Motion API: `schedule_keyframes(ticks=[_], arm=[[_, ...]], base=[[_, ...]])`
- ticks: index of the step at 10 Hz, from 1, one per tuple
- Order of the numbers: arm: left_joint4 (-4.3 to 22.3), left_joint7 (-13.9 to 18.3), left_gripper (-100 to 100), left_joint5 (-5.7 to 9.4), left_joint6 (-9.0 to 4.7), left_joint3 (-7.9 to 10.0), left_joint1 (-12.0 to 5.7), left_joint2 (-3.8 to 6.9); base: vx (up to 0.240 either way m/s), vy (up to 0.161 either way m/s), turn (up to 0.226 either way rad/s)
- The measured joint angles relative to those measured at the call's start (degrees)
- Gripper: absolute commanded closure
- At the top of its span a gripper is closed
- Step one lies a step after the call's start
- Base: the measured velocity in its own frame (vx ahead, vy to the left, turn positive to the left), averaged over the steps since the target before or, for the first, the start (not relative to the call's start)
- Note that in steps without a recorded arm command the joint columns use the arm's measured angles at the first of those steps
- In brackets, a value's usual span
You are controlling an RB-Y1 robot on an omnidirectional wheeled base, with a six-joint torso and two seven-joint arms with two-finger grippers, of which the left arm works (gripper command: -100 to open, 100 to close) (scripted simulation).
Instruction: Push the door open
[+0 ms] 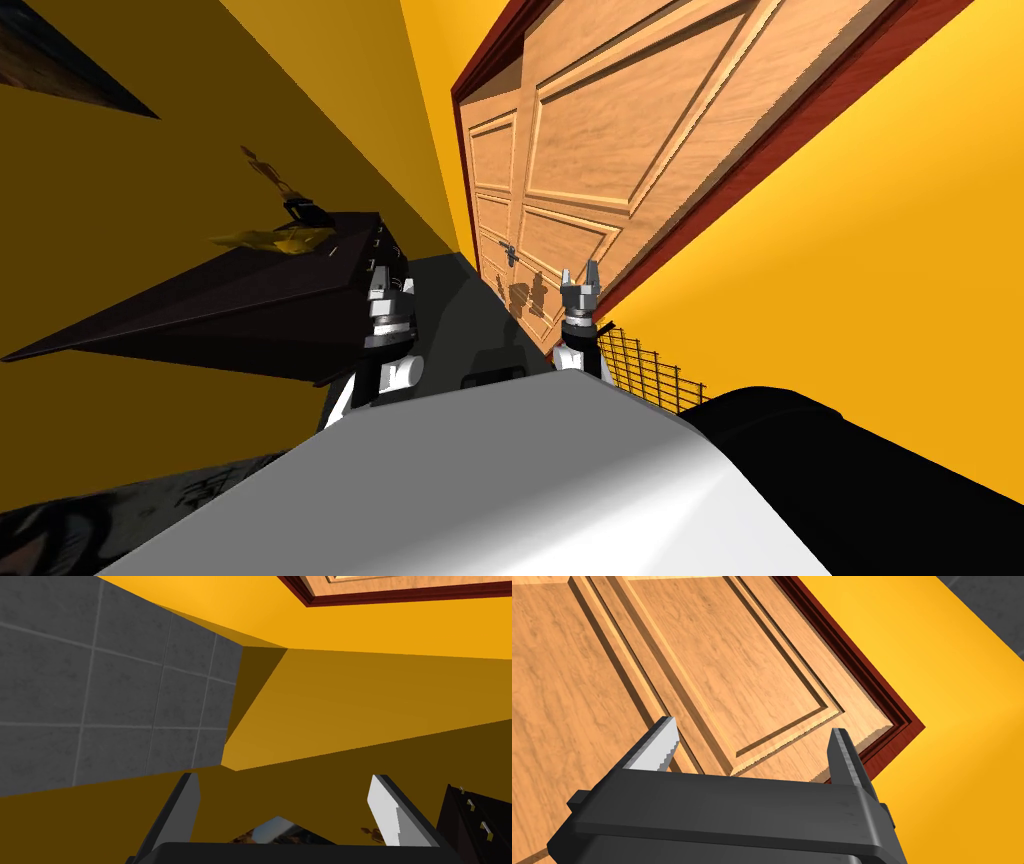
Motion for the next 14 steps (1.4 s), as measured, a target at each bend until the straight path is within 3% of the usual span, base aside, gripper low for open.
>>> schedule_keyframes(ticks=[8,12,14], arm=[[9.54,-0.33,-100,2.52,0.4,-3.96,-6.0,1.1],[12.8,-0.65,-100,3.43,0.89,-5.88,-8.08,1.17],[16.08,-0.78,-100,4.02,0.59,-6.81,-10.08,1.23]], base=[[0.138,0.077,-0.101],[0.096,0.052,-0.068],[0.145,0.085,-0.149]])
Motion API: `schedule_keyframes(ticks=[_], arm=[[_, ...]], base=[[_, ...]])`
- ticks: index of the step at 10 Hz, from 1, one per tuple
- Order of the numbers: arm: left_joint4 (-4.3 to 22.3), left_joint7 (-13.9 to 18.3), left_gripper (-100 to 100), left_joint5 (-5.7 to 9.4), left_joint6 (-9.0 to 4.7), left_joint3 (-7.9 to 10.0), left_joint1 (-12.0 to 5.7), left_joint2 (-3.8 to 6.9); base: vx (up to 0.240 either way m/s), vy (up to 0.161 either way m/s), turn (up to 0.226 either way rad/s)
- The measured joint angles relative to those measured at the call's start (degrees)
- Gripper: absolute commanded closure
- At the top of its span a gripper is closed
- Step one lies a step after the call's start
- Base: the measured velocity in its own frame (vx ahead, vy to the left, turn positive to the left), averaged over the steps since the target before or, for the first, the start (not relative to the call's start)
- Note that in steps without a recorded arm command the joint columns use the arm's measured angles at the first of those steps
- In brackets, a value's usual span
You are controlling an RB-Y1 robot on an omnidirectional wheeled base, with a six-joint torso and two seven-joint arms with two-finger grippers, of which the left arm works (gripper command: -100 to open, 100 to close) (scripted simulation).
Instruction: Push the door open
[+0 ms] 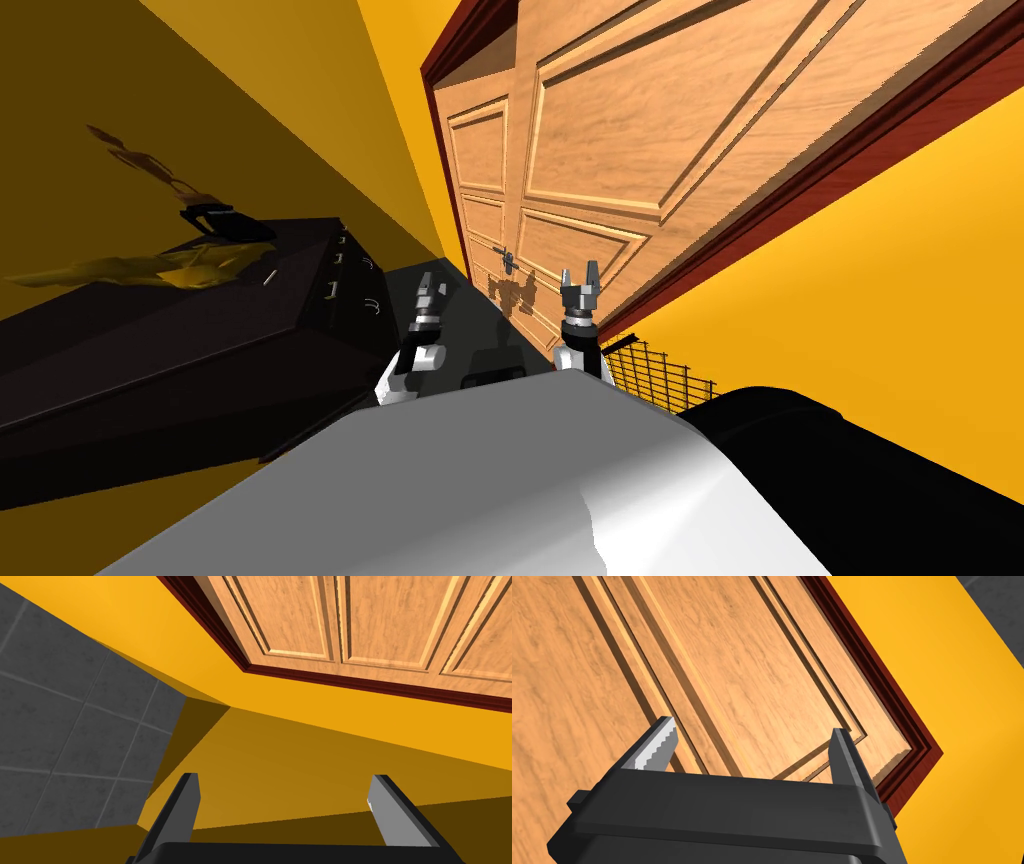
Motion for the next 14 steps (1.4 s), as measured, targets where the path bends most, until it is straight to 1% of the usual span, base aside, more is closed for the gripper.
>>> schedule_keyframes(ticks=[2,3,4,5,7,8,9,10,11,12,14], arm=[[3.46,0.01,-100,0.99,-0.06,-1.52,-1.96,0.4],[4.96,-0.24,-100,1.37,0.23,-2.47,-3.0,0.18],[5.78,-0.38,-100,1.73,0.68,-3.09,-3.69,0.22],[6.8,-0.42,-100,2.03,0.84,-3.53,-4.36,0.29],[9.0,-0.46,-100,2.55,0.82,-4.36,-5.7,0.37],[9.86,-0.41,-100,3.0,1.03,-4.99,-6.26,0.66],[11.59,-0.35,-100,3.34,0.78,-5.58,-7.12,0.77],[12.76,-0.53,-100,3.55,0.84,-6.04,-7.99,0.49],[13.78,-0.69,-100,3.96,1.41,-6.61,-9.01,0.44],[14.62,-0.75,-100,4.3,1.69,-7.22,-9.5,0.53],[17.34,-0.81,-100,4.79,1.27,-8.17,-10.94,0.48]], base=[[0.173,0.117,-0.14],[0.132,0.138,-0.113],[0.119,0.1,-0.071],[0.087,0.067,-0.066],[0.088,0.065,-0.108],[0.104,0.077,-0.115],[0.098,0.089,-0.081],[0.126,0.118,-0.119],[0.121,0.124,-0.108],[0.095,0.086,-0.086],[0.085,0.091,-0.107]])
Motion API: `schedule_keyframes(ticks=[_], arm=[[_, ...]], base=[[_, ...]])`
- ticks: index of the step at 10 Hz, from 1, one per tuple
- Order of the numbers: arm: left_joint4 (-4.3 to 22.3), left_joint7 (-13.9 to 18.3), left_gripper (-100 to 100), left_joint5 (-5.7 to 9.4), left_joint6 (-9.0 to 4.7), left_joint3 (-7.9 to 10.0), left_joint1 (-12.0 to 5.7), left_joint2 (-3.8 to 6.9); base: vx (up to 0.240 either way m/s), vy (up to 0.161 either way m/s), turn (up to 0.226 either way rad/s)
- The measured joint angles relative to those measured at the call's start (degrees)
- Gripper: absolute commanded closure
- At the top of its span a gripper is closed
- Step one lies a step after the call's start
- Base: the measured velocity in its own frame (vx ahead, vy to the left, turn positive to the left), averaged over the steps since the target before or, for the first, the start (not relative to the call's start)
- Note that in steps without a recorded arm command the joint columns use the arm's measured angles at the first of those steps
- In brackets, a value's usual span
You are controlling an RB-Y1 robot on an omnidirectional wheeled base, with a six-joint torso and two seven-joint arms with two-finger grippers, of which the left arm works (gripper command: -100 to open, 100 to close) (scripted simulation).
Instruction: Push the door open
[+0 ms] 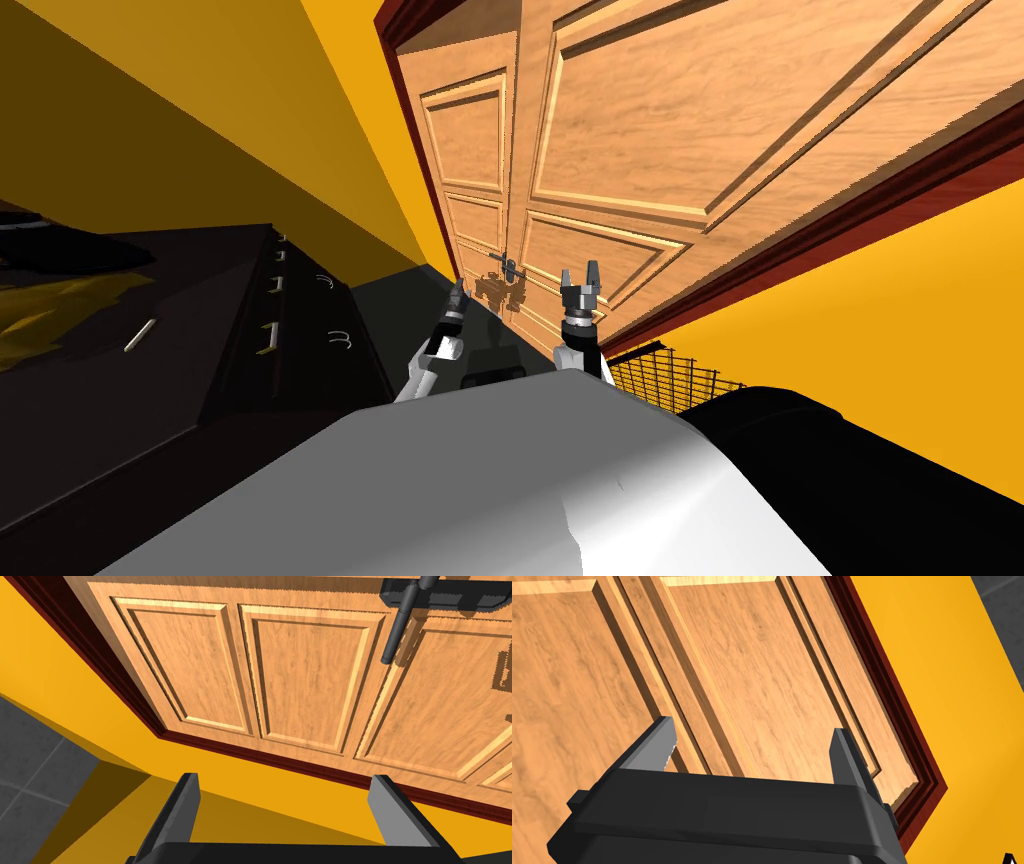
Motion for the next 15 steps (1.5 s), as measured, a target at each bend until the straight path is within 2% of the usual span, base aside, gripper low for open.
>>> schedule_keyframes(ticks=[2,5,9,11,15], arm=[[3.07,-0.12,-100,0.68,-0.15,-1.23,-1.8,-0.11],[6.09,-0.44,-100,1.66,0.65,-2.87,-4.0,-0.26],[9.54,-0.65,-100,2.59,0.78,-4.62,-6.02,-0.35],[12.42,-0.62,-100,3.2,0.6,-5.5,-7.91,-0.5],[17.1,-1.04,-100,4.51,1.15,-7.9,-10.85,-0.9]], base=[[0.118,0.086,-0.112],[0.102,0.091,-0.08],[0.065,0.078,-0.074],[0.109,0.107,-0.141],[0.121,0.117,-0.099]])
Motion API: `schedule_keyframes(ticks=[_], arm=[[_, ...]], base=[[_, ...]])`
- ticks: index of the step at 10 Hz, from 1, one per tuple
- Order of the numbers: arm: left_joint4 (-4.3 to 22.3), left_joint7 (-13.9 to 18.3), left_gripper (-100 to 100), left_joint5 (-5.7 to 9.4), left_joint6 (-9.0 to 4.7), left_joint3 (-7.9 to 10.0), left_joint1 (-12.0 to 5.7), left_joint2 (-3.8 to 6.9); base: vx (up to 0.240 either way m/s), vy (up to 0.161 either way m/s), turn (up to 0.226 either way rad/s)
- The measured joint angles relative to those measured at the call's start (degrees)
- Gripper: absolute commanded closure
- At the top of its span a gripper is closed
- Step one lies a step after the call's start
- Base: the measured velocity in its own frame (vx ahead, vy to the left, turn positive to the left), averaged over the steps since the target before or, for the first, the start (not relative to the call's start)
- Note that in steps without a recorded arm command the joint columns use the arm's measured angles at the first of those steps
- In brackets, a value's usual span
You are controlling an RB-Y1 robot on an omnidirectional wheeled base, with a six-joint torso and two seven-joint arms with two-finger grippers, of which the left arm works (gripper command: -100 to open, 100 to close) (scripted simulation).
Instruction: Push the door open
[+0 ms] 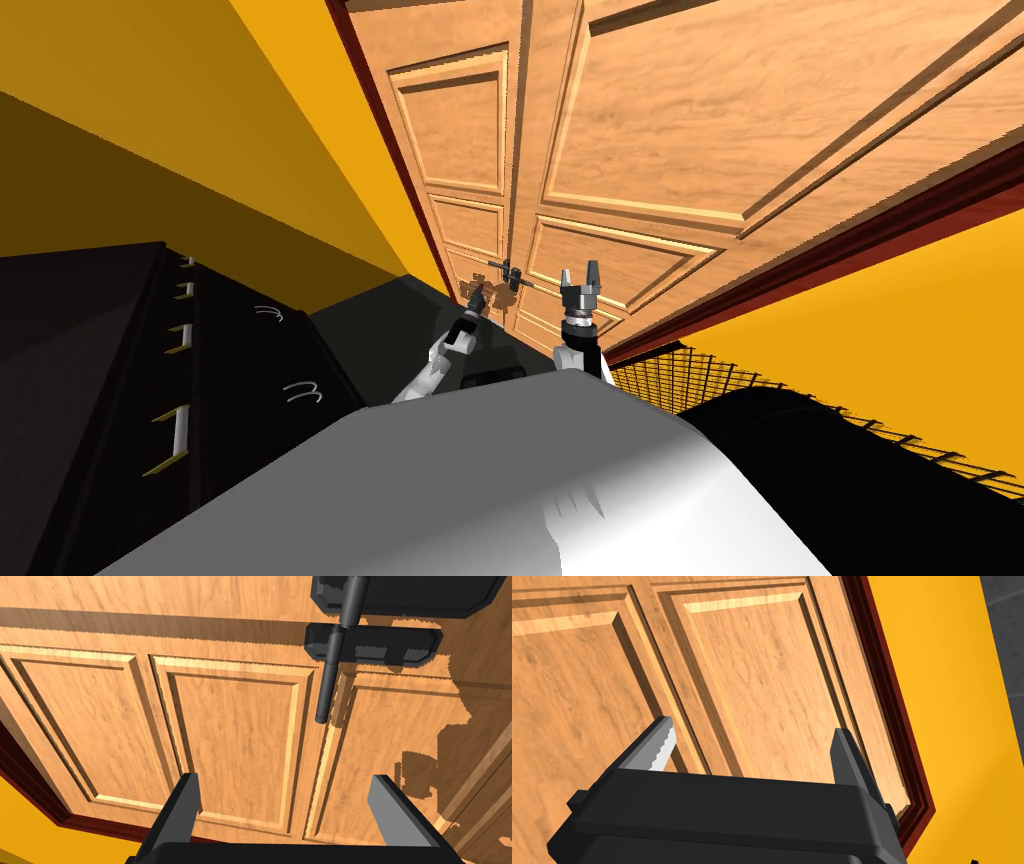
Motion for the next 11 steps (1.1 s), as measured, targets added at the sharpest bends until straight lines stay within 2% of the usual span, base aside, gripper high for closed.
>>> schedule_keyframes(ticks=[6,8,10,11], arm=[[7.86,-0.19,-100,2.01,0.15,-3.49,-5.01,-0.69],[9.25,-0.35,-100,2.57,0.76,-4.38,-6.17,-0.86],[11.56,-0.42,-100,3.05,0.58,-5.34,-7.49,-1.29],[12.04,-0.54,-100,3.38,0.94,-5.86,-8.01,-1.36]], base=[[0.121,0.136,-0.105],[0.088,0.091,-0.081],[0.119,0.124,-0.102],[0.106,0.12,-0.068]])
